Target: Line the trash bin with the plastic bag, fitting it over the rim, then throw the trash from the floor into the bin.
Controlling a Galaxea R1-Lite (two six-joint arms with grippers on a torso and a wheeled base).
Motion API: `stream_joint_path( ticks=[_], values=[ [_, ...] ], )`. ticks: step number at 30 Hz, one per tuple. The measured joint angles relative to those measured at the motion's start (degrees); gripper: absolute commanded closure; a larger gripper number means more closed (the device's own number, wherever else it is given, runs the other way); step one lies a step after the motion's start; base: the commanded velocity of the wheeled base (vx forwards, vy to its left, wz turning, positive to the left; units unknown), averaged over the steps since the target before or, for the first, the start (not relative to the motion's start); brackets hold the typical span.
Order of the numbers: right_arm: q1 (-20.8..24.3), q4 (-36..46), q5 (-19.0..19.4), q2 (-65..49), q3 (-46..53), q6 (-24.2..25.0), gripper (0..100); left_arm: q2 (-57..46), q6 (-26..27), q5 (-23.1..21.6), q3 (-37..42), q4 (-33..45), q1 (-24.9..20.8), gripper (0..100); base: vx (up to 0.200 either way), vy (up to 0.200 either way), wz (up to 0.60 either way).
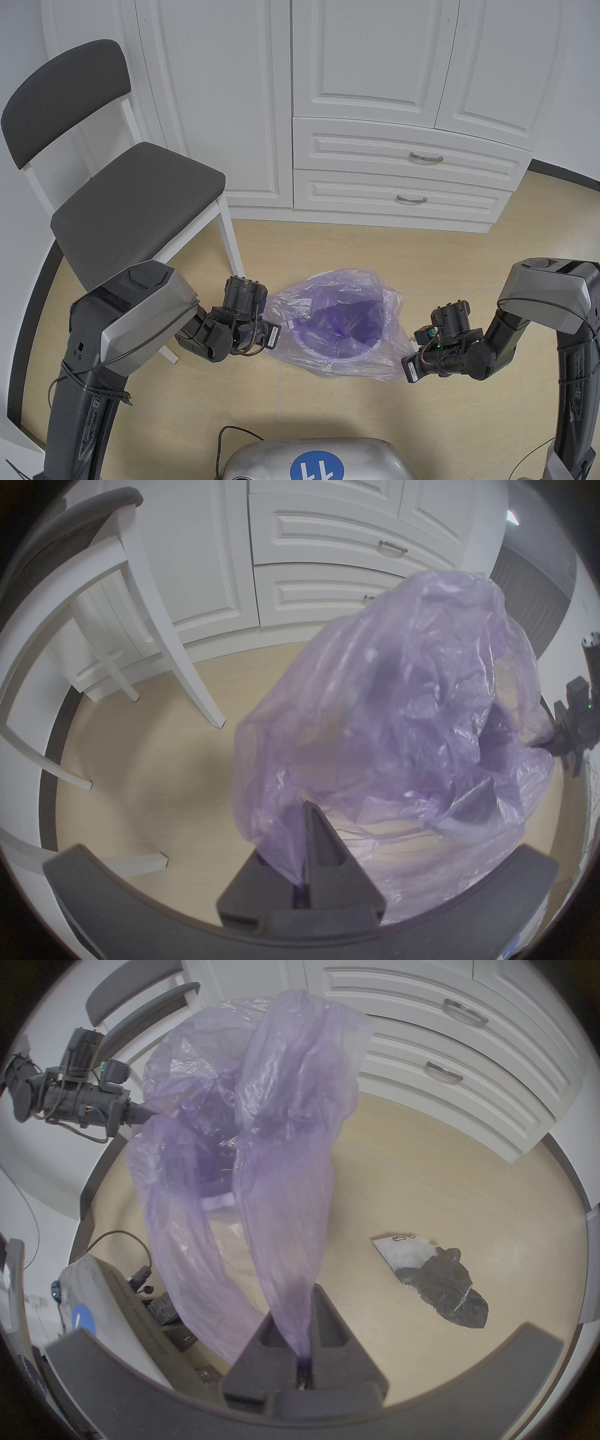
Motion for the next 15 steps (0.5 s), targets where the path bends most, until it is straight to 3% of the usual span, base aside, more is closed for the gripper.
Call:
stream_joint_path(
  ticks=[7, 15],
  values=[
    [0.3, -6.8, -1.7, 2.5, -2.0, 1.1, 100, 2.4, -5.2, 2.7, -5.4, -0.4, -0.1, 100, 0.0, 0.0, 0.0],
    [0.1, -11.0, -2.1, 3.5, -1.3, 1.3, 100, 3.1, -6.4, 4.3, -6.8, -2.5, 0.1, 100, 0.0, 0.0, 0.0]
  ],
)
